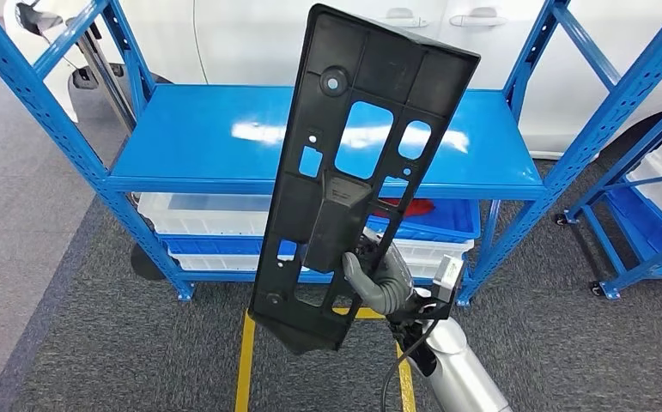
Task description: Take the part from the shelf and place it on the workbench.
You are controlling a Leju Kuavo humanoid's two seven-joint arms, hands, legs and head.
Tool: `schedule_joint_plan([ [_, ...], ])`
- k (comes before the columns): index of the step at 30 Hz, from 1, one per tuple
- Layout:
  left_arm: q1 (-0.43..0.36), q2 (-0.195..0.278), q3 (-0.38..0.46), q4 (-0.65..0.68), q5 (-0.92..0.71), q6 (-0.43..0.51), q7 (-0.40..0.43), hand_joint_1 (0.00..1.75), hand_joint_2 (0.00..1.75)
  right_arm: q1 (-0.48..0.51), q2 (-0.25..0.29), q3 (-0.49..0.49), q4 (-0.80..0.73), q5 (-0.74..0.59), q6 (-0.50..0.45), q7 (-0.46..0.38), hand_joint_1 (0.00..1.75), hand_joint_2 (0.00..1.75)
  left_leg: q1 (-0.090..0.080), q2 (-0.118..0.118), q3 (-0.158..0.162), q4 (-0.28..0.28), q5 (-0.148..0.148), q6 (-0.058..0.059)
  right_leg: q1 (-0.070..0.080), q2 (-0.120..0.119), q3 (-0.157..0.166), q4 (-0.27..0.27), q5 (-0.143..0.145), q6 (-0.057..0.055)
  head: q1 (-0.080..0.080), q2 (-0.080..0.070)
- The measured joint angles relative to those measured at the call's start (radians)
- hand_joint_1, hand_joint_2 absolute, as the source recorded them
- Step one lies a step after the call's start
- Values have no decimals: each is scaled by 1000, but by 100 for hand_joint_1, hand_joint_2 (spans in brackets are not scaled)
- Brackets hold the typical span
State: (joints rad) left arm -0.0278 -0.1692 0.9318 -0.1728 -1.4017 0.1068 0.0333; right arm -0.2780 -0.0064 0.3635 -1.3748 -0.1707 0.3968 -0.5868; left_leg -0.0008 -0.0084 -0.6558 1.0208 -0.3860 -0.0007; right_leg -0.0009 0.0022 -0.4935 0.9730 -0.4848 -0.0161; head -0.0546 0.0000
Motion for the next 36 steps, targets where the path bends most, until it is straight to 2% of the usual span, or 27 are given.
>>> schedule_joint_plan([
  [1,-1,0,0,0,0,0,1,0,175,0,1,-1,0,0,0,0,175,175,0,0,-12,35,-43,-4,-3,-2,-12,-4,15,-5,0,0],
  [3,-2,1,0,0,0,0,2,0,175,1,2,-2,0,-1,1,1,175,175,1,0,-40,156,-148,-13,-3,-4,-44,-3,41,-9,0,0],
  [4,-3,2,0,0,0,0,2,0,175,2,3,-2,0,-1,1,1,175,175,2,0,-49,217,-179,-17,-2,-4,-60,-1,53,-9,0,0],
  [5,-4,2,0,0,0,0,2,0,175,2,3,-3,0,-1,2,1,175,175,2,0,-54,260,-193,-19,-2,-5,-72,0,61,-8,0,0],
  [6,-4,2,1,0,0,1,2,0,175,2,3,-3,0,-1,2,1,175,175,2,0,-54,282,-195,-21,-2,-5,-80,2,66,-8,0,0],
  [11,-4,2,1,0,0,1,3,0,175,3,3,-3,1,-1,2,2,175,175,2,0,-49,292,-185,-22,-3,-5,-89,4,71,-7,0,0],
  [13,-3,4,1,0,0,2,4,0,175,3,3,-4,1,-1,2,2,175,175,4,0,5,241,-134,-25,-5,-5,-118,15,85,-2,0,0],
  [14,-1,5,1,0,0,2,6,0,175,2,4,-6,0,-1,2,2,175,175,4,-2,63,166,-127,-21,-4,-4,-140,27,97,6,0,0],
  [15,1,6,1,-1,-1,2,8,0,175,2,5,-9,0,-1,3,2,175,175,3,-4,116,90,-120,-13,-3,-4,-160,38,111,16,0,0],
  [16,2,6,1,-1,-2,2,9,0,175,2,6,-11,-1,-1,4,3,175,175,3,-6,148,34,-131,-1,-2,-3,-173,46,122,25,0,0],
  [17,4,6,1,-1,-2,2,10,0,175,2,7,-13,-1,-1,5,3,175,175,3,-6,167,-9,-141,12,-2,-3,-183,55,124,35,0,0],
  [18,3,5,1,-1,-3,2,8,0,175,2,8,-14,-1,-1,6,3,175,175,3,-3,157,-9,-132,22,-4,-2,-192,67,106,42,0,0],
  [19,3,5,1,-1,-3,2,5,0,175,2,8,-16,-2,-1,8,5,175,175,5,-1,146,-10,-121,29,-6,-2,-203,96,70,47,0,0],
  [21,3,4,1,-1,-3,2,-3,0,175,2,8,-19,-3,1,14,12,175,175,4,2,123,-9,-101,35,-9,-2,-236,204,-28,55,0,0],
  [22,3,4,1,-1,-3,2,-6,0,175,2,8,-20,-3,2,17,19,175,175,4,5,110,-9,-91,36,-9,-2,-250,267,-60,58,0,0],
  [23,3,4,1,-1,-3,1,-7,0,175,2,8,-20,-3,3,21,27,175,175,3,8,98,-8,-81,37,-10,-2,-256,313,-67,59,0,0],
  [24,3,4,1,-1,-3,0,-8,0,175,2,8,-20,-3,3,24,35,175,175,2,13,87,-7,-73,36,-10,-3,-247,329,-55,58,0,0],
  [25,3,4,1,-1,-3,0,-8,0,175,2,8,-20,-3,3,27,42,175,175,1,17,78,-6,-66,35,-9,-5,-216,304,-31,55,0,0],
  [26,3,4,1,-1,-3,-1,-8,0,175,0,8,-20,-3,3,31,47,175,175,0,22,71,-6,-60,33,-7,-12,-167,245,-9,49,0,0],
  [27,3,4,1,-1,-4,-1,-8,0,175,-3,8,-20,-3,3,33,49,175,175,-2,27,68,-6,-56,30,-2,-26,-112,169,-1,42,0,0],
  [28,4,3,1,-1,-5,-1,-8,0,175,-7,8,-20,-3,3,35,51,175,175,-3,32,66,-6,-52,26,3,-40,-67,102,1,34,0,0],
  [29,5,3,1,-1,-6,-2,-7,0,175,-10,9,-20,-3,2,36,51,175,175,-3,39,66,-7,-48,21,8,-50,-40,56,-3,26,0,0],
  [31,6,2,1,-1,-8,-2,-6,0,175,-14,9,-21,-3,1,36,52,175,175,-3,54,67,-10,-41,10,13,-46,-34,30,-4,12,0,0],
  [33,6,2,1,-1,-10,-2,-6,0,175,-14,10,-22,-4,1,36,52,175,175,-4,54,62,-2,-50,0,7,-31,-36,17,10,-1,0,0],
  [34,6,2,1,-1,-10,-3,-6,0,175,-15,10,-22,-4,0,36,52,175,175,-4,44,51,25,-73,-5,3,-24,-38,11,18,-8,0,0],
  [36,3,3,1,-1,-10,-4,-6,0,175,-14,10,-22,-5,0,36,52,175,175,-2,21,7,135,-145,-14,1,-10,-45,6,30,-15,0,0],
])
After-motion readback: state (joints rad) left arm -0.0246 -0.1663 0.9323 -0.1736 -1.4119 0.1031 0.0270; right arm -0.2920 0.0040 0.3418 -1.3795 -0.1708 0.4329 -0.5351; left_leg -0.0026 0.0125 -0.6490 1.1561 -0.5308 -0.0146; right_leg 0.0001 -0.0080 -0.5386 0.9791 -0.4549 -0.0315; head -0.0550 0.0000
